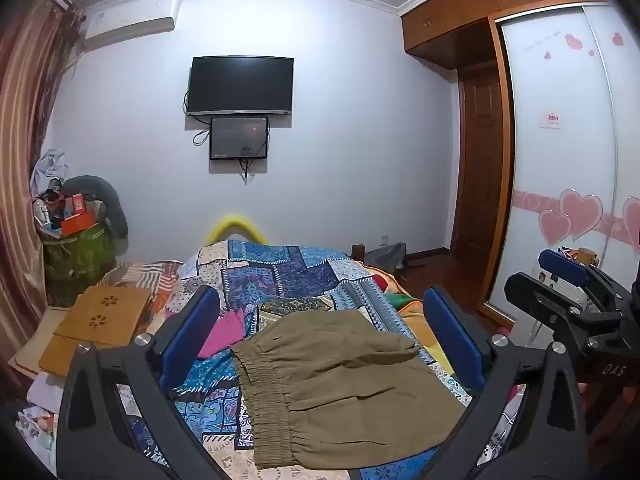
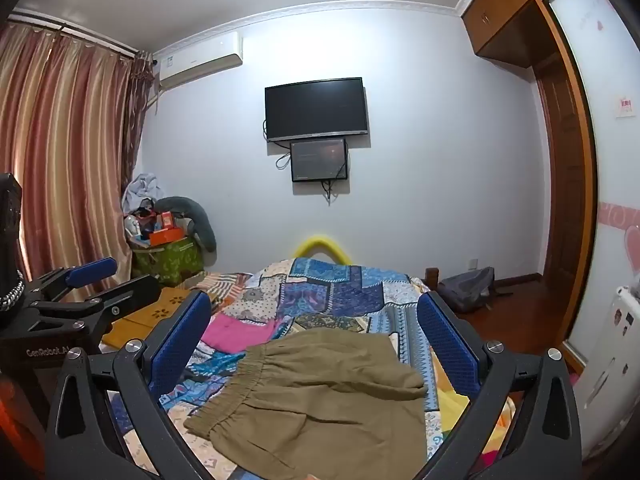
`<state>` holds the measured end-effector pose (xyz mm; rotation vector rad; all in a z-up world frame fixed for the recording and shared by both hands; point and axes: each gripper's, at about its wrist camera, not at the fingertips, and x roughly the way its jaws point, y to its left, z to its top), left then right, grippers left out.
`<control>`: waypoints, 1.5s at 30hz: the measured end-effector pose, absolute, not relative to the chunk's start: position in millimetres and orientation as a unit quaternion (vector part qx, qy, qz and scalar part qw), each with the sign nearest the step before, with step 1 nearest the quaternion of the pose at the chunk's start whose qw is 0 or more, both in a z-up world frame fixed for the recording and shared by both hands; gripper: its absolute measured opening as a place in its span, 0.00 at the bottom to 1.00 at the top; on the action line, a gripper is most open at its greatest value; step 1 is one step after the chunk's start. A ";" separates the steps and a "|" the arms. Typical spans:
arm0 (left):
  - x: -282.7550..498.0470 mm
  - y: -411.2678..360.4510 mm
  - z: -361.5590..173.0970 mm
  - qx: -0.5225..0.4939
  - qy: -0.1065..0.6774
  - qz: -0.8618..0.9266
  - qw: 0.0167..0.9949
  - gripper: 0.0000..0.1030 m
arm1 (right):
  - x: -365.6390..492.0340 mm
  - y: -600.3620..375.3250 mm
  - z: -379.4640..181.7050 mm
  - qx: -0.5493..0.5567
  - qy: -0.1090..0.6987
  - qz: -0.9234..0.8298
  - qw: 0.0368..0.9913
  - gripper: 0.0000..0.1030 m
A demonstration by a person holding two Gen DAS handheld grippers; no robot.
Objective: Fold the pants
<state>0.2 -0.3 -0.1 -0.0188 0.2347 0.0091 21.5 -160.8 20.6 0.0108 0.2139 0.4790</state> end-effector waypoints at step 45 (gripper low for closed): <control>2.8 -7.3 -5.5 0.010 0.114 0.012 0.993 1.00 | 28.4 -168.0 15.0 0.022 0.125 0.227 0.966 0.99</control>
